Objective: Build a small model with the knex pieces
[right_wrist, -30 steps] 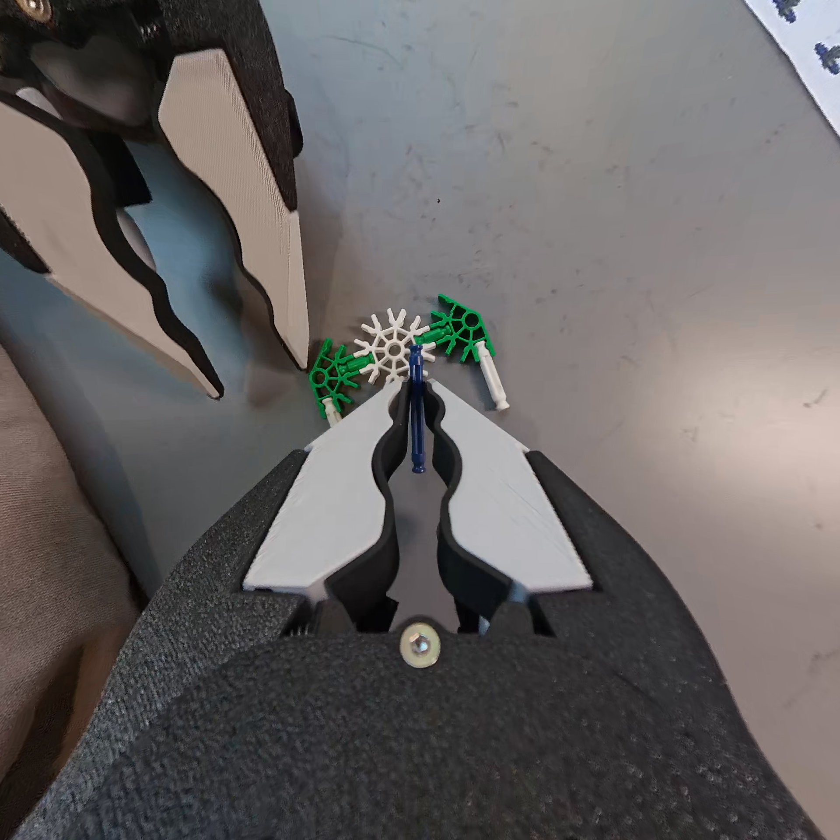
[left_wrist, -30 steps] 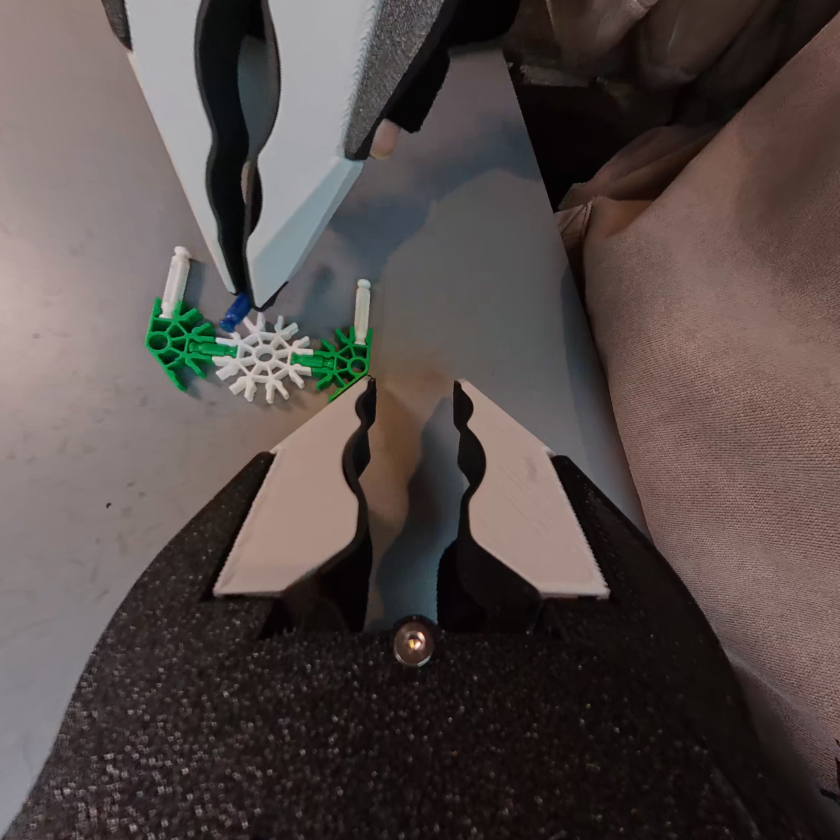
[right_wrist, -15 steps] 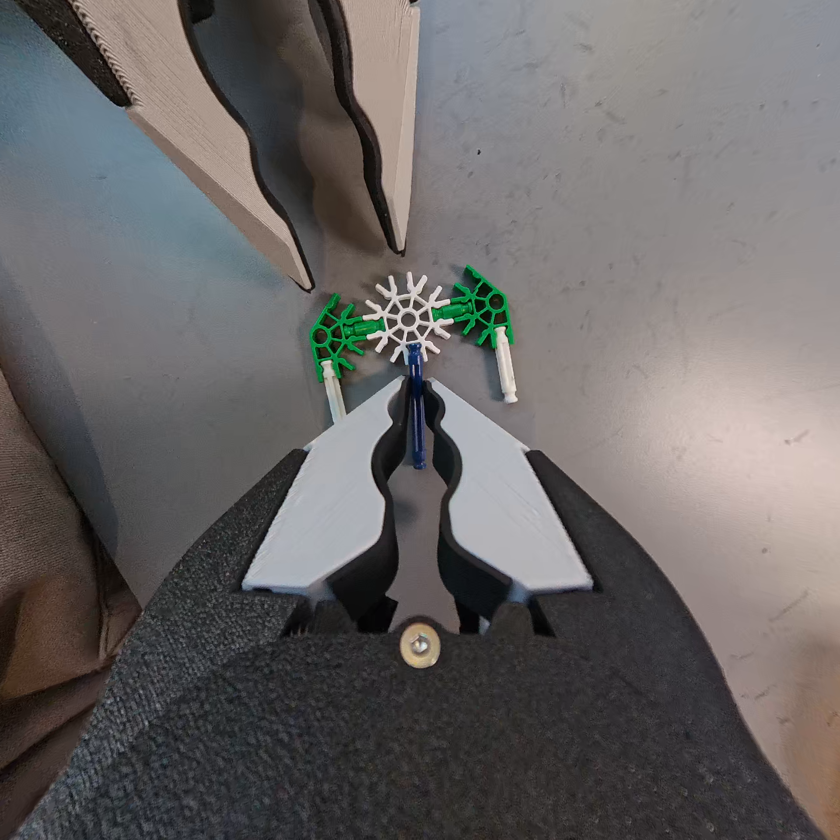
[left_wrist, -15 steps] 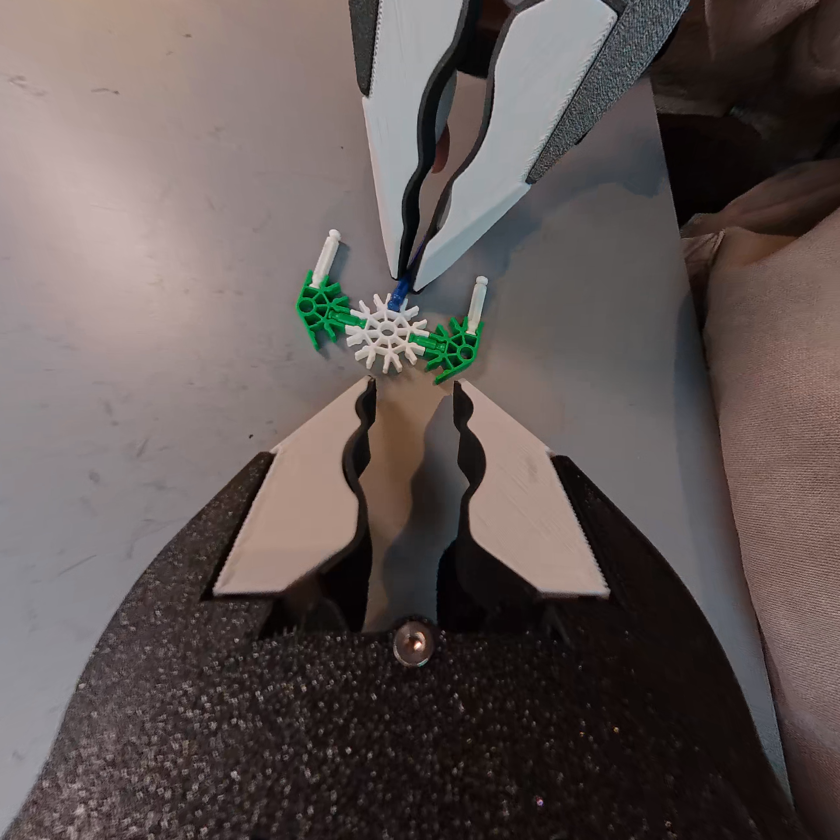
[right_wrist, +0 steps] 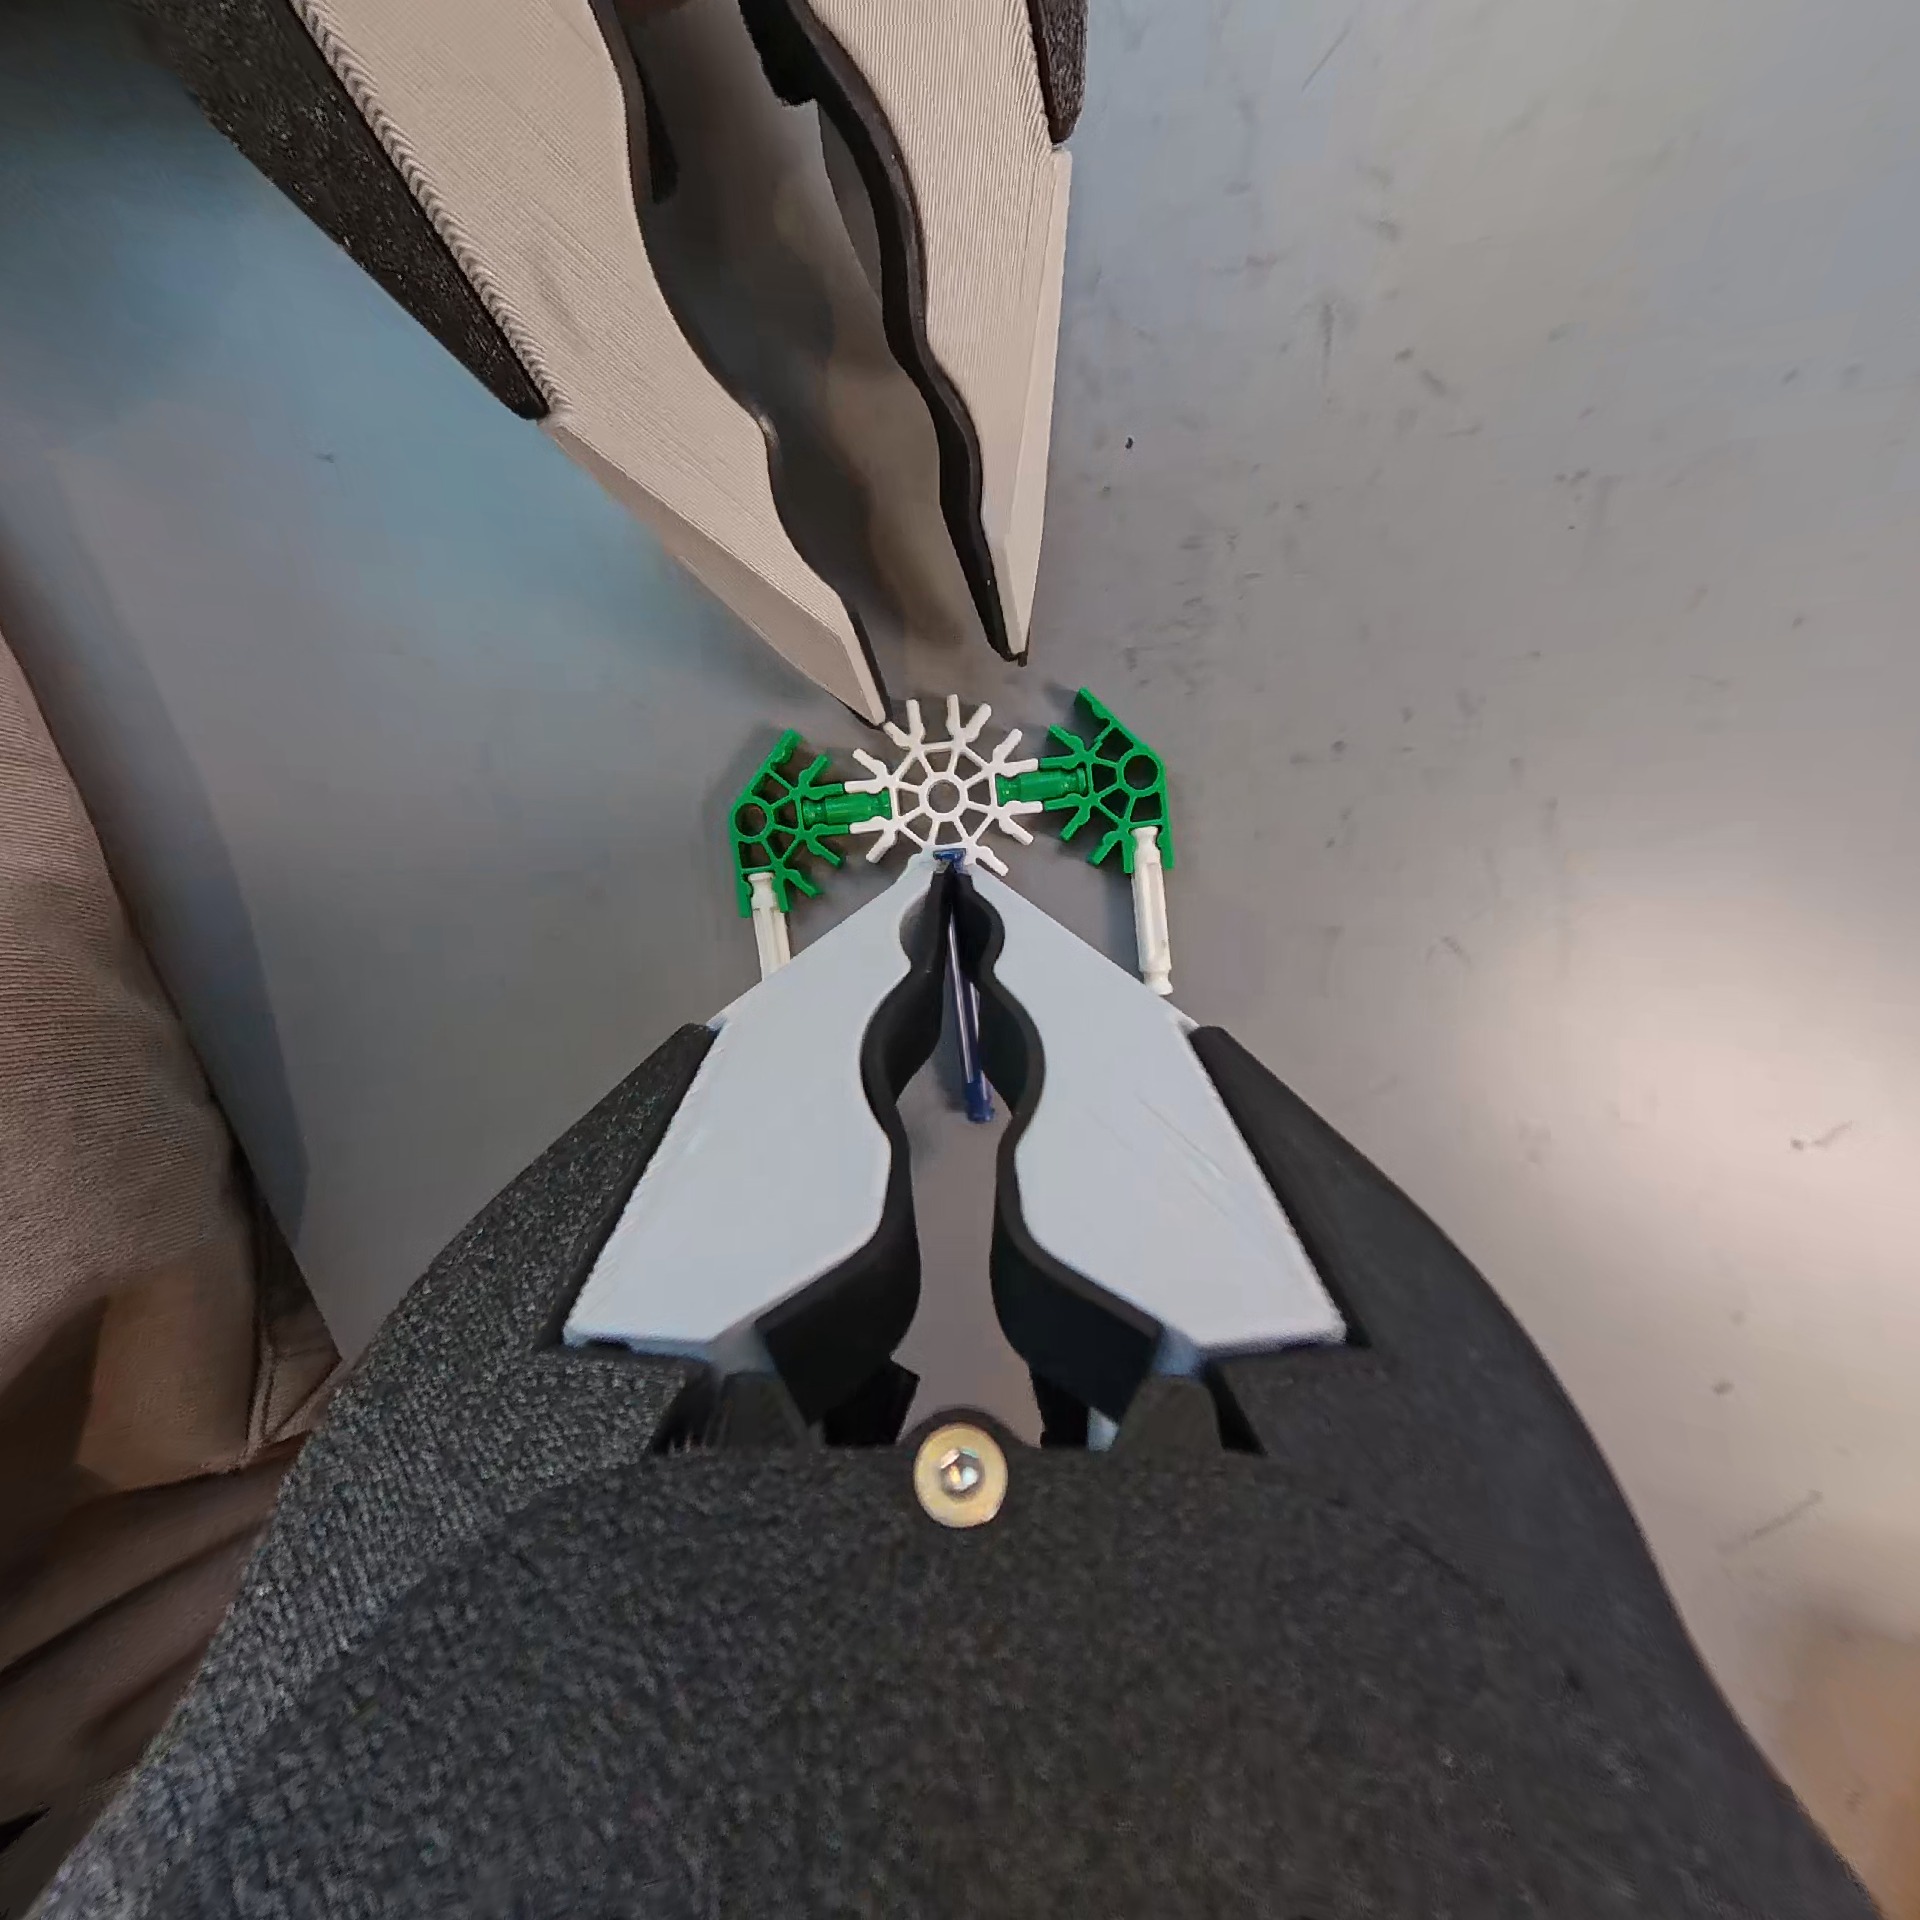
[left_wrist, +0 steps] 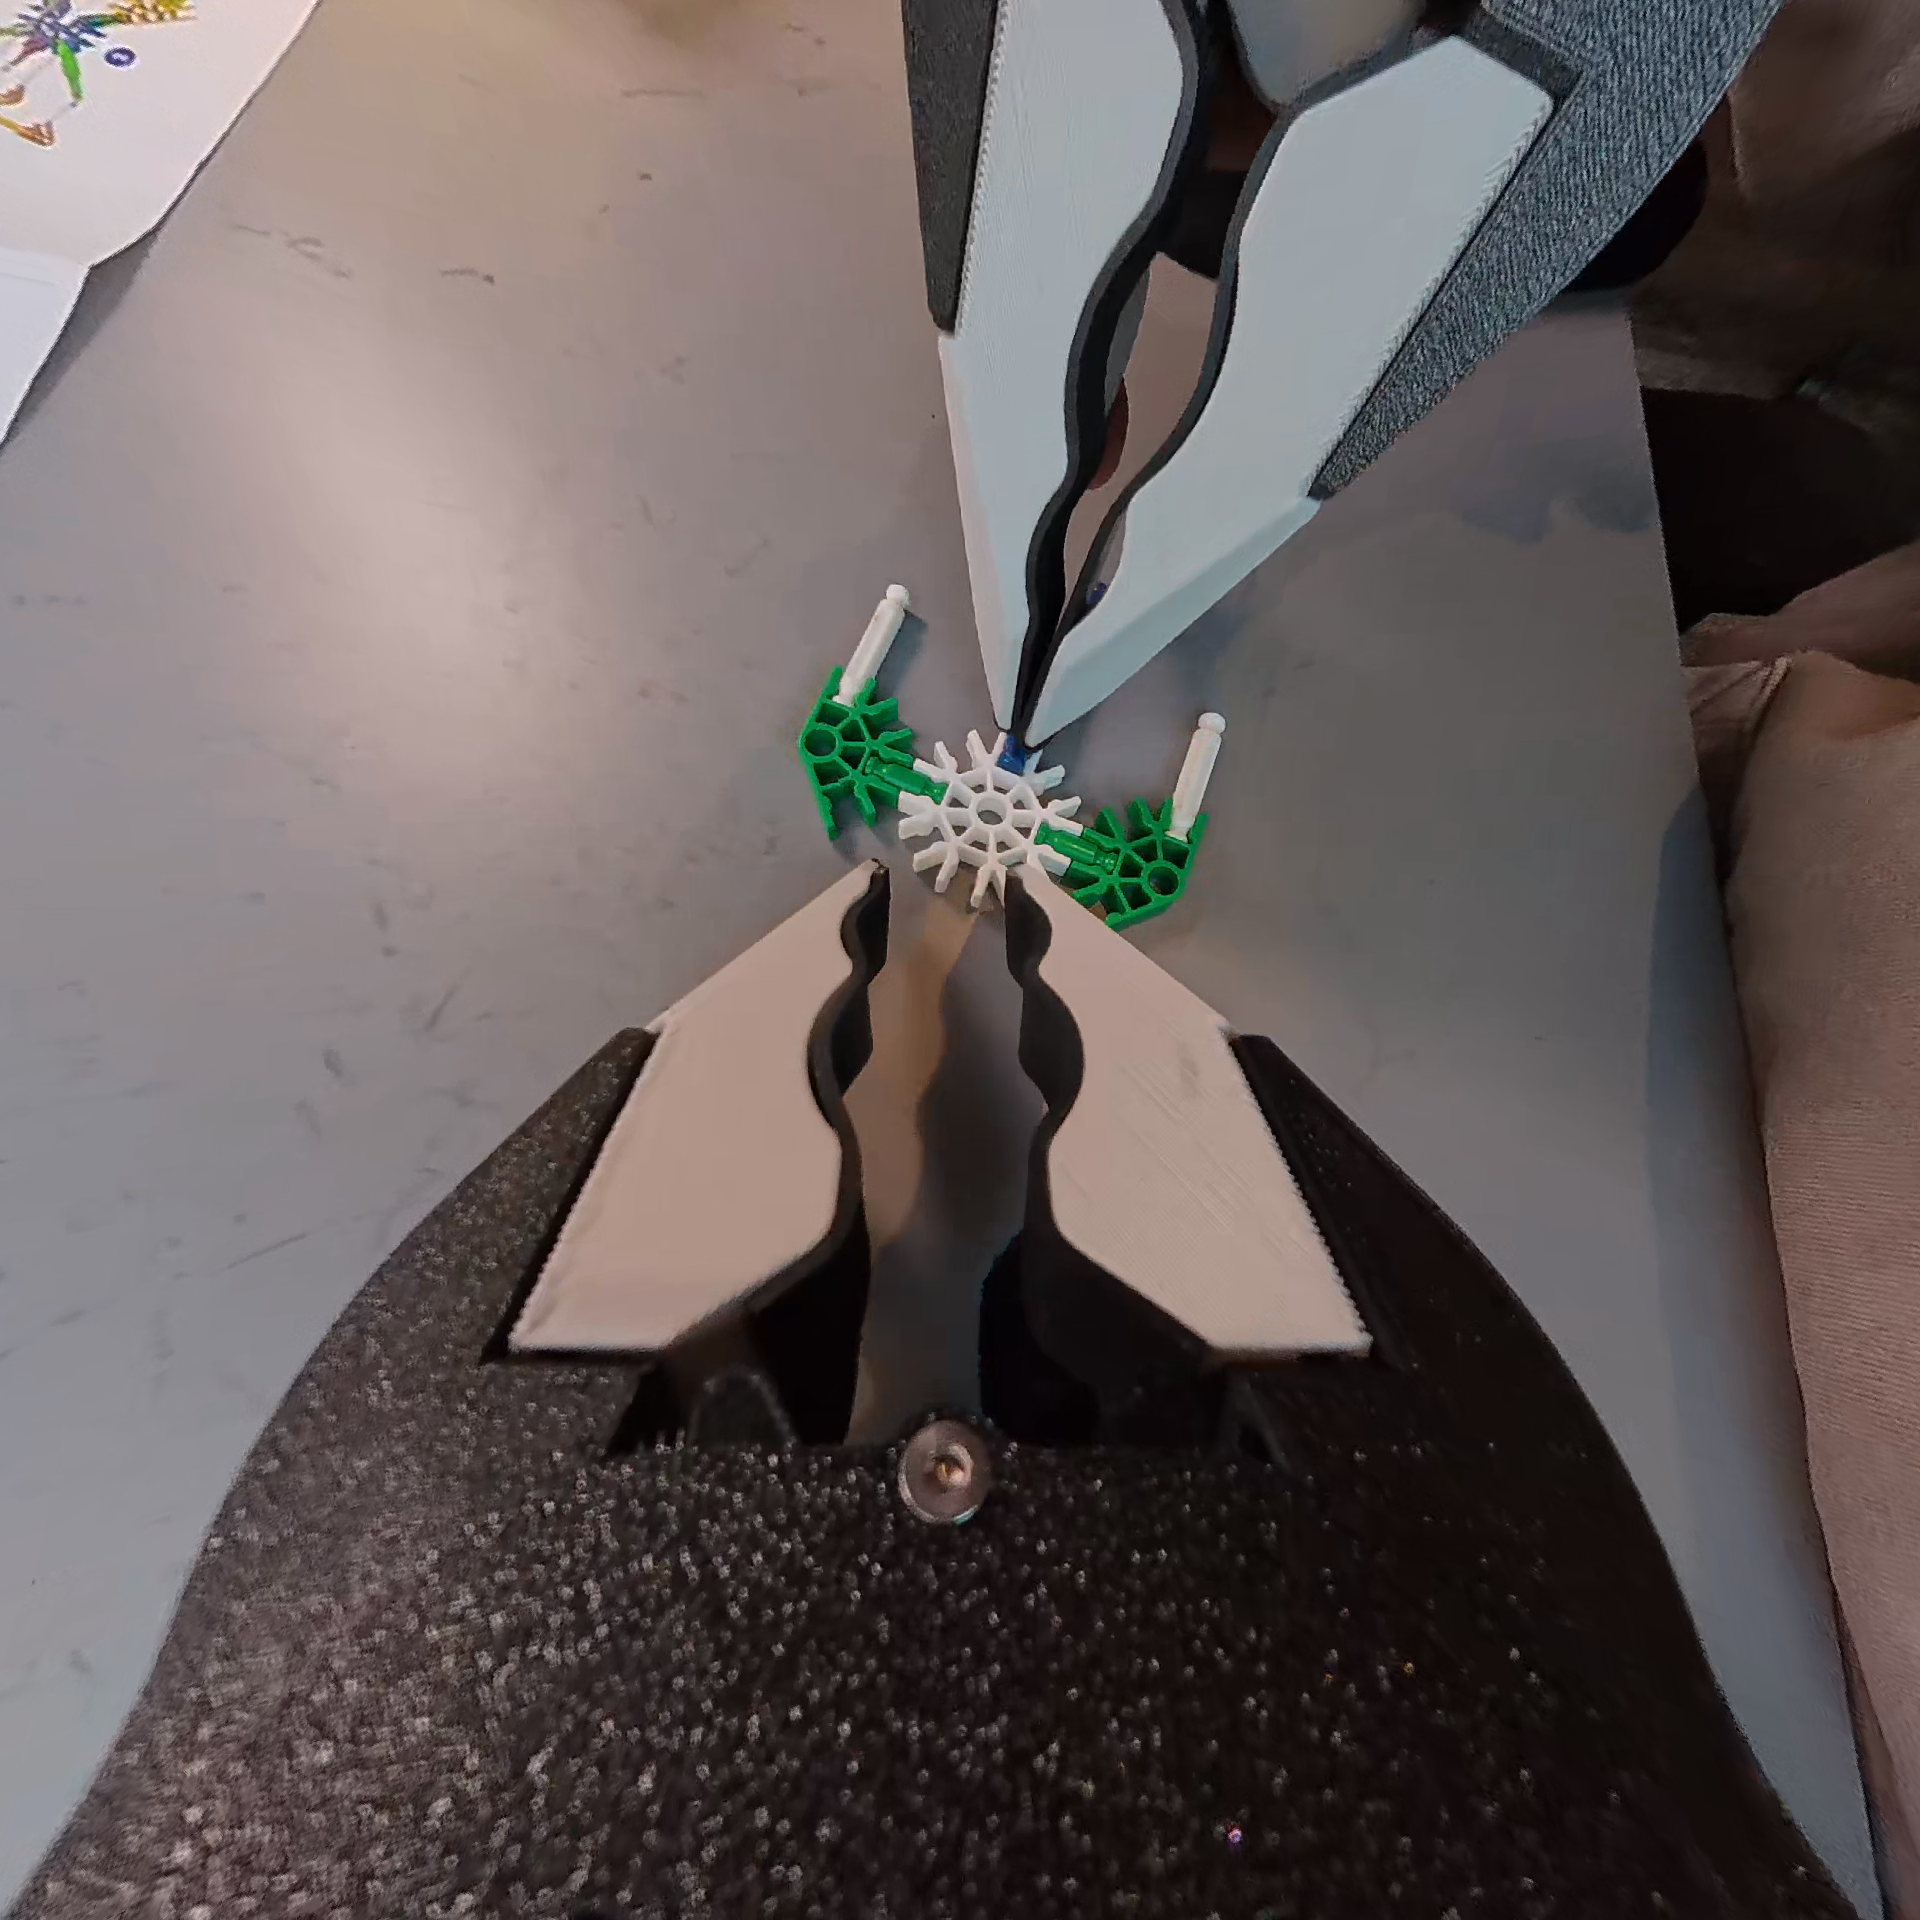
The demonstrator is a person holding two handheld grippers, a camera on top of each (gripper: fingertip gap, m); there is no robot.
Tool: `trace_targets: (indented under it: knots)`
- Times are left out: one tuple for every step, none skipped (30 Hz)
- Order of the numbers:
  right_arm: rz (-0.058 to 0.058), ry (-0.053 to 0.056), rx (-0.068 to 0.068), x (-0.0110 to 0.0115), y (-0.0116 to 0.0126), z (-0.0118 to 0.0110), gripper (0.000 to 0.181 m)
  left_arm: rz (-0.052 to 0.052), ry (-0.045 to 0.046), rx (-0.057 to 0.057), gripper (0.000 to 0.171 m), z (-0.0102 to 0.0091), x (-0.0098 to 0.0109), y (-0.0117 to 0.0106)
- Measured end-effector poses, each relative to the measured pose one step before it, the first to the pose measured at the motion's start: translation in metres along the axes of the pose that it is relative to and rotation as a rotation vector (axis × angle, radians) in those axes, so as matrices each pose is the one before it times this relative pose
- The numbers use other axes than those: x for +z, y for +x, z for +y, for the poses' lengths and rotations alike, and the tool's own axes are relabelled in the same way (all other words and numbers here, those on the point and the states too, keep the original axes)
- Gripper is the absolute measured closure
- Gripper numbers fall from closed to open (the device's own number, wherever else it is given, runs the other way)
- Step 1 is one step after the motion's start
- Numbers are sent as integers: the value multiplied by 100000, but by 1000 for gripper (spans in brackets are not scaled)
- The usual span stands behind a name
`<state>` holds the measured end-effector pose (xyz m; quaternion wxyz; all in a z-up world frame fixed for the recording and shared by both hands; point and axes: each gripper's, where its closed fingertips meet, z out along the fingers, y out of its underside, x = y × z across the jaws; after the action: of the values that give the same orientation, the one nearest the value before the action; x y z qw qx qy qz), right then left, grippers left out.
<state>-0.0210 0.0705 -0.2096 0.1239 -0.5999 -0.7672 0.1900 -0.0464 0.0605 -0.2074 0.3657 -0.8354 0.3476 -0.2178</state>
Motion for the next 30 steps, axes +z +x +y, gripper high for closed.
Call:
trace_targets:
  knots:
    - [-706,338,264,80,-41,-170,181,-517,-400,-553,151,58,140,-38]
    - [-284,-945,-412,49,-20,-33,181,-199,-753,-633,151,118,161,-7]
    - [120,-1652,-1295,21,0,23,181,145,-511,-541,151,78,136,25]
    - [373,-1912,-1850,18,1,-6,181,361,-46,-498,152,6,70,63]
    - [486,-2008,-2006,42,-7,-29,181,416,-140,-461,153,3,30,44]
    - [450,-1953,-1891,42,2,-27,181,484,-78,-287,154,19,10,64]
    - [214,-1687,-1487,43,8,-41,181,228,-7,-245,155,15,11,32]
    - [-62,-1474,-1126,45,4,-23,181,-92,15,-131,155,21,2,-20]
    - [-370,-1234,-730,29,-12,-5,181,-71,-7,-70,155,13,0,-13]
    - [-489,-1347,-1026,26,-19,18,181,52,44,-183,155,9,-3,5]
    - [-589,-1347,-877,33,-8,-12,181,93,70,-266,155,7,8,-6]
    - [-935,-1250,298,49,-17,-31,181,48,15,-112,155,12,-6,-14]
    - [-800,-807,-76,112,-50,-71,181,92,-78,5,155,26,-11,-2]
    - [-1002,-1301,51,166,-85,112,181,44,-255,-70,155,49,-27,-32]
    - [-655,1254,289,15,-13,-266,181,62,-265,-210,154,70,-59,-53]
    - [-420,824,245,8,-3,-99,181,389,-32,-400,154,52,-50,-23]
    - [-232,1167,966,13,13,-59,181,406,-2,-455,154,50,-56,-38]
    - [146,2525,1169,17,56,-144,181,188,-65,-277,154,49,-79,-70]
    - [771,3924,1121,20,129,-192,181,-151,-122,0,154,63,-106,-142]
    - [930,4248,434,-13,129,-135,181,-190,66,83,154,58,-103,-161]
    - [659,4111,273,-101,98,-65,181,68,372,69,154,18,-50,-107]
    - [144,4626,1217,-275,96,-170,179,-119,453,253,154,-3,-22,-98]
    - [-118,5465,2842,-520,158,-395,173,-866,292,565,154,-26,-33,-177]
    - [36,4793,2938,-655,260,-398,169,-1577,229,876,154,-26,-55,-274]
    - [826,2167,1538,-599,335,-44,167,-2047,262,999,153,-35,-66,-355]
    - [1602,-681,398,-412,374,377,165,-2757,276,776,153,-27,-88,-489]
    - [2552,-884,-57,-235,409,446,165,-3313,252,482,153,-21,-99,-598]
    - [1361,-651,319,-45,181,442,165,-3679,211,490,153,-14,-117,-653]
    - [164,-906,1074,142,-38,464,165,-4611,82,692,154,16,-127,-795]
    - [1168,-661,982,272,107,426,165,-5005,-201,1076,154,47,-137,-853]
